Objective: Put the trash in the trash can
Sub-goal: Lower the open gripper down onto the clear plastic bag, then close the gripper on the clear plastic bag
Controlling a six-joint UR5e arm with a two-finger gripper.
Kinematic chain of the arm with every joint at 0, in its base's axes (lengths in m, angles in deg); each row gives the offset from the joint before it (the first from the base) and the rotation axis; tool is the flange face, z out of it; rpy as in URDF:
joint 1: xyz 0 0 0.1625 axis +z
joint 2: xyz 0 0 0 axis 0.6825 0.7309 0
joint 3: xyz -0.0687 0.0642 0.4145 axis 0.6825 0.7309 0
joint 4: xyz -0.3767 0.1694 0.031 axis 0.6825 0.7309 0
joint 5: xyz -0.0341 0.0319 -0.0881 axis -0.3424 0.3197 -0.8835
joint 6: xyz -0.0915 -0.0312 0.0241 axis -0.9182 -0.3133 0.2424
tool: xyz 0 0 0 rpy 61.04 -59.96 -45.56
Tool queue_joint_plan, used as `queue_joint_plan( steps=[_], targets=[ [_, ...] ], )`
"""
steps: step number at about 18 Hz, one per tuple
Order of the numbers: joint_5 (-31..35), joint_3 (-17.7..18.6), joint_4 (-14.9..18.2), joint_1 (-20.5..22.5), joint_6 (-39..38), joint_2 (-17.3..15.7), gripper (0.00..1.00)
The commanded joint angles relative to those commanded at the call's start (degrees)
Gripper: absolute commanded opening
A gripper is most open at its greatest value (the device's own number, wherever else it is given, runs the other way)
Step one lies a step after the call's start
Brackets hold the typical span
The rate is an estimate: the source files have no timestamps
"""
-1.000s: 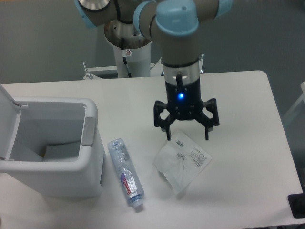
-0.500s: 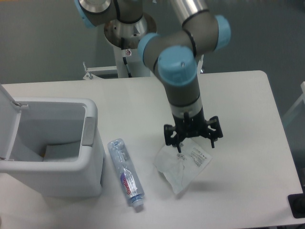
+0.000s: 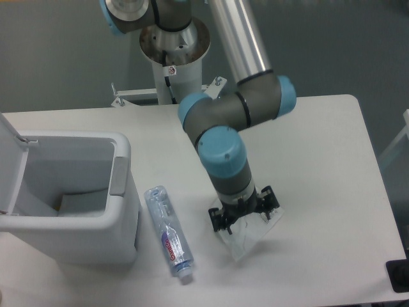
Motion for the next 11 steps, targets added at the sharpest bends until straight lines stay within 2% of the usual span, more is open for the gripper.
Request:
queue_joint_plan(
  steps=[11],
  targets=[
    [-0.6, 0.3, 0.1, -1.2, -2.5, 1.7, 1.00]
  ],
)
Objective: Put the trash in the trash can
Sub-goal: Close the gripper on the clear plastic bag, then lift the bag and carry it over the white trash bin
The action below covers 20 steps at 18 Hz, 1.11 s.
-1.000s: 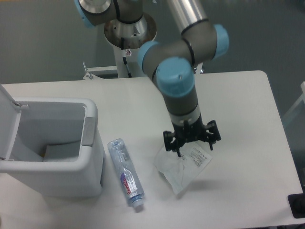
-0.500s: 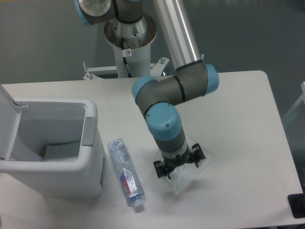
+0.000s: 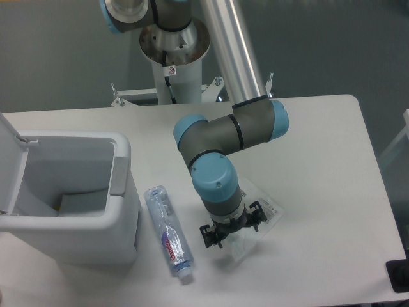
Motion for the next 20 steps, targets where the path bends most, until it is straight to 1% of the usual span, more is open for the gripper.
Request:
queue_joint_plan(
  steps=[3, 5, 6, 7, 8, 11, 12, 14, 16, 18, 19, 20],
  targets=[
    [1.4, 0.6, 0.1, 0.0, 0.1, 0.9, 1.00],
    [3.0, 2.0, -0.1, -0.1, 0.3, 0.9, 0.92],
    [3.3, 2.4, -0.1, -0.1, 0.4, 0.8, 0.86],
    [3.3, 2.5, 0.0, -0.1, 0.5, 0.5, 0.70],
    [2.9, 2.6, 0.0, -0.1, 0.5, 0.3, 0.58],
    [2.6, 2.4, 0.1, 0.0, 0.7, -0.3, 0.23],
    [2.4, 2.4, 0.1, 0.0, 0.7, -0.6, 0.00],
    [0.4, 3.6, -0.1, 0.3, 0.7, -2.3, 0.00],
    [-0.9, 3.5, -0.3, 1.0, 1.3, -2.6, 0.00],
    [-1.1, 2.4, -0.3, 2.0, 2.0, -4.8, 0.00],
    [-2.6, 1.2, -0.2, 2.5, 2.0, -6.0, 0.00],
    [-5.6, 0.3, -0.2, 3.3, 2.0, -7.5, 0.00]
  ],
)
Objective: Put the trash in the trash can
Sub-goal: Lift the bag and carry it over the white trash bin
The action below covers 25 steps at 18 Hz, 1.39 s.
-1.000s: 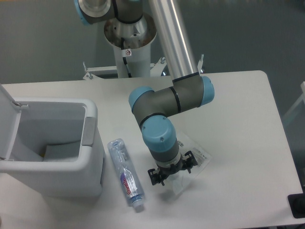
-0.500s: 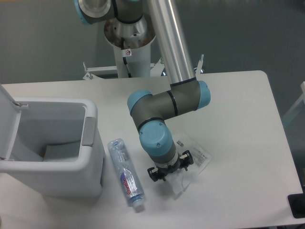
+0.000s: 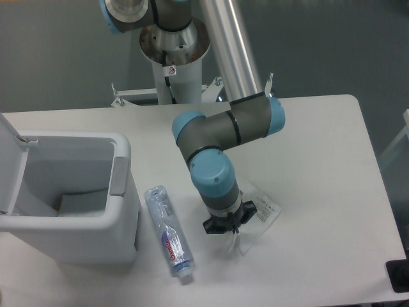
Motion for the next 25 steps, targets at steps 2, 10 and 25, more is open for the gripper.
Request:
queue_joint_plan(
  steps=[2, 10, 25],
  targets=[
    [-4.4, -0.7, 0.0, 2.0, 0.1, -3.6, 0.00],
    [-23.1, -3.8, 0.1, 8.3, -3.0, -15.5, 0.00],
    [-38.9, -0.7, 0.1, 1.9, -18.6, -31.7, 0.00]
  ],
)
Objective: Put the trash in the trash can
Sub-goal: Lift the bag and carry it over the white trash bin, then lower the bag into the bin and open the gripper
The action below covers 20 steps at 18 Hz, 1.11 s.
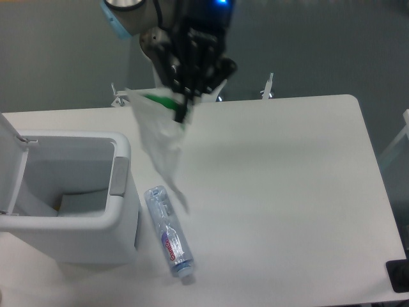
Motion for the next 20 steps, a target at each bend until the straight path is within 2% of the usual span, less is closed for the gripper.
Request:
queue_joint_plan(
  steps=[2, 7, 14, 17, 20],
  targets=[
    [0.0, 0.3, 0.1, -2.9, -2.5, 0.1, 0.00],
    [0.3, 3.9, 0.0, -7.6, -2.5, 0.1, 0.00],
    [0.7, 7.6, -0.3, -10.4, -2.4, 0.4, 0.00],
    [0.7, 6.9, -0.4, -10.4, -2.2, 2.4, 0.00],
    [1.5, 6.1, -2.6, -10.4, -2.2, 5.3, 0.00]
  ],
)
